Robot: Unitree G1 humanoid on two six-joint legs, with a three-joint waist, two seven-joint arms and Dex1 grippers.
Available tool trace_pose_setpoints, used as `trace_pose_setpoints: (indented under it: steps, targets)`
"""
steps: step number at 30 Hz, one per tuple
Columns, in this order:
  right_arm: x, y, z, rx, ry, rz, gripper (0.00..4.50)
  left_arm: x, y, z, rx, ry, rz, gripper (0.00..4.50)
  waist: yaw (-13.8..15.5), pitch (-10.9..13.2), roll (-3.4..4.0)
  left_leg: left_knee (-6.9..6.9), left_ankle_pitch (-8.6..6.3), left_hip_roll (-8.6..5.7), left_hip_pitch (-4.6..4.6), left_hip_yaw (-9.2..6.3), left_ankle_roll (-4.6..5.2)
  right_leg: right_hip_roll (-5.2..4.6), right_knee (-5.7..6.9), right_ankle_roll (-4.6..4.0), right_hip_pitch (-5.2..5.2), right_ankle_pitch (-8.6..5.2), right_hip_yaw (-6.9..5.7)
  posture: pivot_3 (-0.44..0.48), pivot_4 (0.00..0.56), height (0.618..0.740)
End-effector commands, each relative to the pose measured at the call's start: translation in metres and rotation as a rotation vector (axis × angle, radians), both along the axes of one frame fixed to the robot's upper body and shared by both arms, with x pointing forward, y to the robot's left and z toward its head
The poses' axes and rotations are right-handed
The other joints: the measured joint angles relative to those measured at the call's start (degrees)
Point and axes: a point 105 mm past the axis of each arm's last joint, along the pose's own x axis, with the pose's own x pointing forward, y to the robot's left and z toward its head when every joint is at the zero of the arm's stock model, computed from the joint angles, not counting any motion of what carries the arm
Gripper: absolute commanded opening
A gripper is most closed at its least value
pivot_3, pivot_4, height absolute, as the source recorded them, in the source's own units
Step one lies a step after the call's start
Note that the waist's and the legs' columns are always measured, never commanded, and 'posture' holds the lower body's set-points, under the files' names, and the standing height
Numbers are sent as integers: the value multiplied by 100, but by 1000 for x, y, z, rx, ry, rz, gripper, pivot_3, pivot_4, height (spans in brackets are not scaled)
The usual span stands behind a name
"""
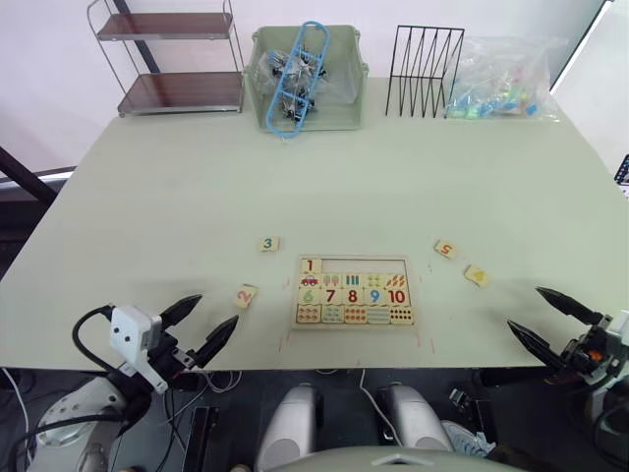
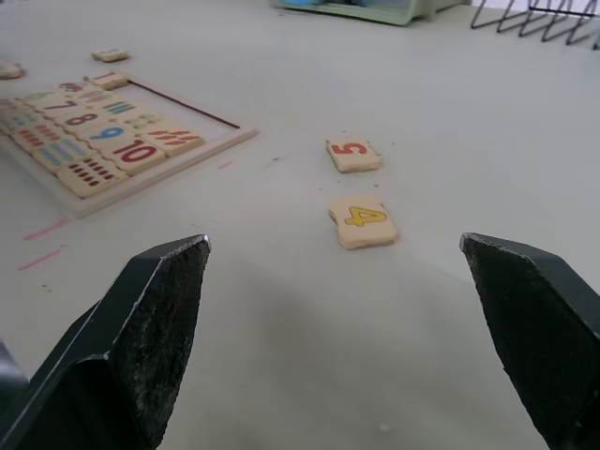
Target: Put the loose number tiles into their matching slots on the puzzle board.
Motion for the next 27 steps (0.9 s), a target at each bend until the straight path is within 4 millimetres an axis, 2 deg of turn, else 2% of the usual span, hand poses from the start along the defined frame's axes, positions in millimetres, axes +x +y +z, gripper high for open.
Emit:
trace_pose_setpoints:
  steps: [1,7,13,20,27]
  targets:
    - [-4,11,17,-10,-36,106,4500,6,-6,7,58,-22,12,4476,2,0,-1,0,0,0,0,-1,0,0,0,0,0,0,0,0,150,739]
    - [-11,29,34,7,-47,295,4500,23,-21,14,46,-30,63,4476,5,1,-4,1,0,-1,-1,-2,0,0,0,3,1,1,-1,0,150,739]
    - [-15,37,44,-4,-36,427,4500,32,-30,16,85,4,84,4476,5,2,-5,1,0,-1,0,-5,1,2,-1,12,1,14,-4,0,150,739]
    - [-16,39,44,-25,-35,474,4500,34,-42,9,141,70,121,4476,7,3,-6,1,0,-2,-1,-5,1,5,-1,14,2,15,-4,0,150,739]
    - [-13,40,45,-24,-40,475,4500,26,-47,3,137,130,146,4476,5,3,-6,1,0,-3,-1,-6,0,3,-1,13,2,15,-4,0,150,739]
